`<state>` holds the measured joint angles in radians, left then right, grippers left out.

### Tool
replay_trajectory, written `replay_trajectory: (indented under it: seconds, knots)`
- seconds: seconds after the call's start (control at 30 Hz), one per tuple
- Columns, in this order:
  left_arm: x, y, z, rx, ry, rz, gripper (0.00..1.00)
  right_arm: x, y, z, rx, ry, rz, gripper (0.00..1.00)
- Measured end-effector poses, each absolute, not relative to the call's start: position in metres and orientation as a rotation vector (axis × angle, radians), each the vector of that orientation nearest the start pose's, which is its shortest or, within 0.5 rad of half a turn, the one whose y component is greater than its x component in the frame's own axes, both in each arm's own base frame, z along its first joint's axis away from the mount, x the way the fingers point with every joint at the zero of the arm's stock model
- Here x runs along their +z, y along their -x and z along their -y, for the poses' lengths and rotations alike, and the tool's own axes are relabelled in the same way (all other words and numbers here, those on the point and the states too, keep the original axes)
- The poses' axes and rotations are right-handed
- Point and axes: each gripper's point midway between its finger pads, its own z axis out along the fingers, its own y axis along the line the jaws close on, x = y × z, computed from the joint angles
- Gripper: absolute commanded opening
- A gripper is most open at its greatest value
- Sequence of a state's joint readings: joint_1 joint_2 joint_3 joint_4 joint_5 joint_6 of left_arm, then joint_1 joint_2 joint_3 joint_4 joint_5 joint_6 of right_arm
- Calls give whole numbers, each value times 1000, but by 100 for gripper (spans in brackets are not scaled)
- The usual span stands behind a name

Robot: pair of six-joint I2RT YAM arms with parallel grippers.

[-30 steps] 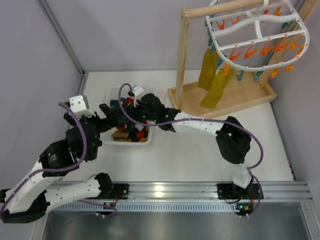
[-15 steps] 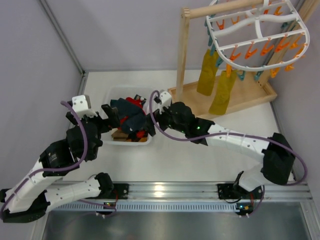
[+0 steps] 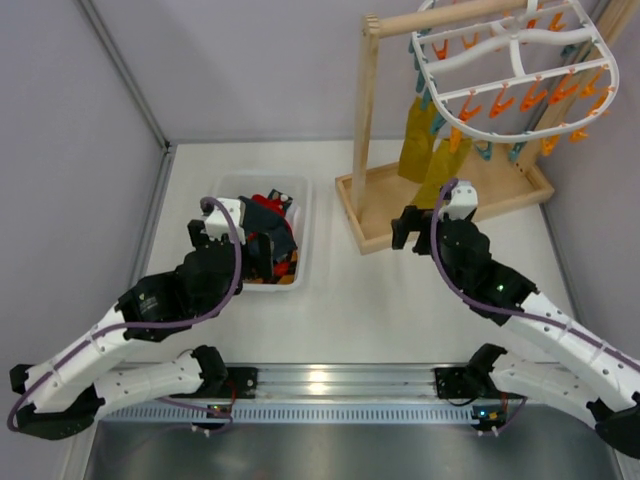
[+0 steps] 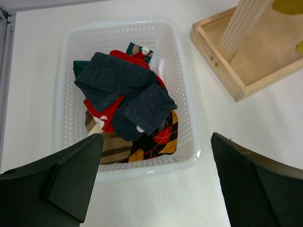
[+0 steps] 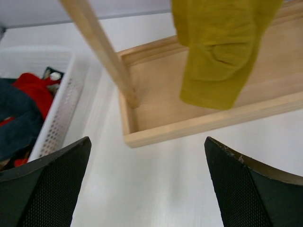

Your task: Remove the socks clipped to the hanger

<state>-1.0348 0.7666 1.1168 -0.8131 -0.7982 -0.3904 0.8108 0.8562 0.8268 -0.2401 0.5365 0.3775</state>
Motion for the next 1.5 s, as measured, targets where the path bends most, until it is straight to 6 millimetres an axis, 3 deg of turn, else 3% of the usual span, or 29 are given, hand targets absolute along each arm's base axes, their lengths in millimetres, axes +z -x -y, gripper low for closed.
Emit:
replay_trajectory:
  seconds: [0.13,0.3,0.4,0.53,0.57,0.63,0.67,0.7,0.8,0.9,1.07,1.3,1.4,1.5]
  knots:
    - [297,-207,130,-136,-168,-1923,99,252,-287,-130,215,-65,-1841,100]
    - [284,-209,137,-112,-203,-1957,99,237,-312,-100,118,-123,-1852,99]
    - [281,-209,140,-115,-212,-1966,99,224,-335,-87,61,-153,-1855,99]
    - [280,-208,142,-131,-211,-1971,99,202,-366,-88,4,-143,-1867,97]
    - [280,-208,143,-138,-209,-1973,99,198,-370,-89,-3,-135,-1867,89]
    - [280,-207,145,-157,-202,-1980,99,194,-381,-93,-9,-108,-1856,55]
    - [279,-206,146,-167,-196,-1982,99,194,-384,-95,-2,-98,-1840,9]
    - [279,-206,147,-177,-189,-1984,99,194,-386,-96,1,-85,-1828,3]
    - [281,-206,152,-214,-163,-1984,99,197,-384,-101,65,-76,-1769,3]
    - [290,-209,166,-284,-141,-1969,99,198,-368,-104,136,-50,-1723,1]
    - [337,-223,225,-501,-155,-1889,99,218,-339,-116,285,14,-1636,0]
    - [411,-263,356,-769,-280,-1758,99,259,-307,-126,442,51,-1536,0]
    - [427,-278,405,-862,-326,-1715,99,273,-288,-126,503,55,-1500,0]
    - [424,-290,438,-927,-374,-1712,99,278,-272,-127,554,63,-1490,0]
